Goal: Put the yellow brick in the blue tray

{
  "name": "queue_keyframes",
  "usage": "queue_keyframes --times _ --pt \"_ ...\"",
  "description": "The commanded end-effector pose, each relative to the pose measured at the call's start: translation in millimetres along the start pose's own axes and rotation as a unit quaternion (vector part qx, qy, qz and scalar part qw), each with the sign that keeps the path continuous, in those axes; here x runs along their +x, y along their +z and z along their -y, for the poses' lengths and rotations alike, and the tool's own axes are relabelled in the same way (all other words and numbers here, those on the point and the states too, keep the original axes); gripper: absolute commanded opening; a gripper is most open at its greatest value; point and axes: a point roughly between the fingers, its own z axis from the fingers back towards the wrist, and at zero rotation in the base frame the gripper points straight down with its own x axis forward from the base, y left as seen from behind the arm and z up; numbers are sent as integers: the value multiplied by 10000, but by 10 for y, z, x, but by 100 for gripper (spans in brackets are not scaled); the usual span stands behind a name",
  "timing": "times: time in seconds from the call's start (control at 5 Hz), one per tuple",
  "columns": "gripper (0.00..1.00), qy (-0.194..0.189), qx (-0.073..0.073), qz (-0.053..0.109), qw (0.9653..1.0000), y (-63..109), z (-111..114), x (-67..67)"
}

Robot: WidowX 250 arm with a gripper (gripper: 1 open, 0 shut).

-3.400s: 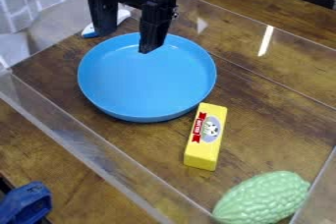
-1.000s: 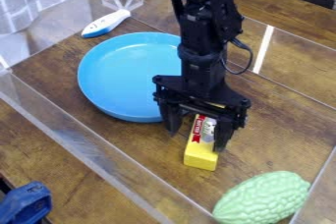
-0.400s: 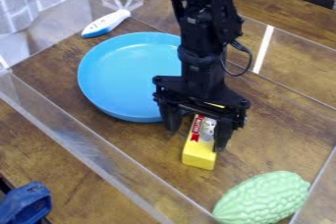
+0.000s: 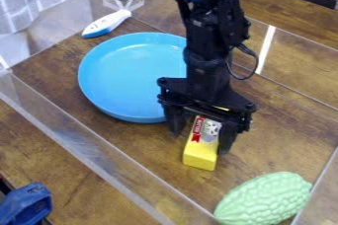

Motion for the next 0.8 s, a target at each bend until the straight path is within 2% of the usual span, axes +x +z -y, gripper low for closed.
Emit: queue_keyframes --times 0.0,0.4,0.6 --pt "100 -80 -55 203 9997 108 57 34" --pt "100 -81 -56 260 9996 116 59 28" --pt "100 -32 -73 234 9997 25 58 24"
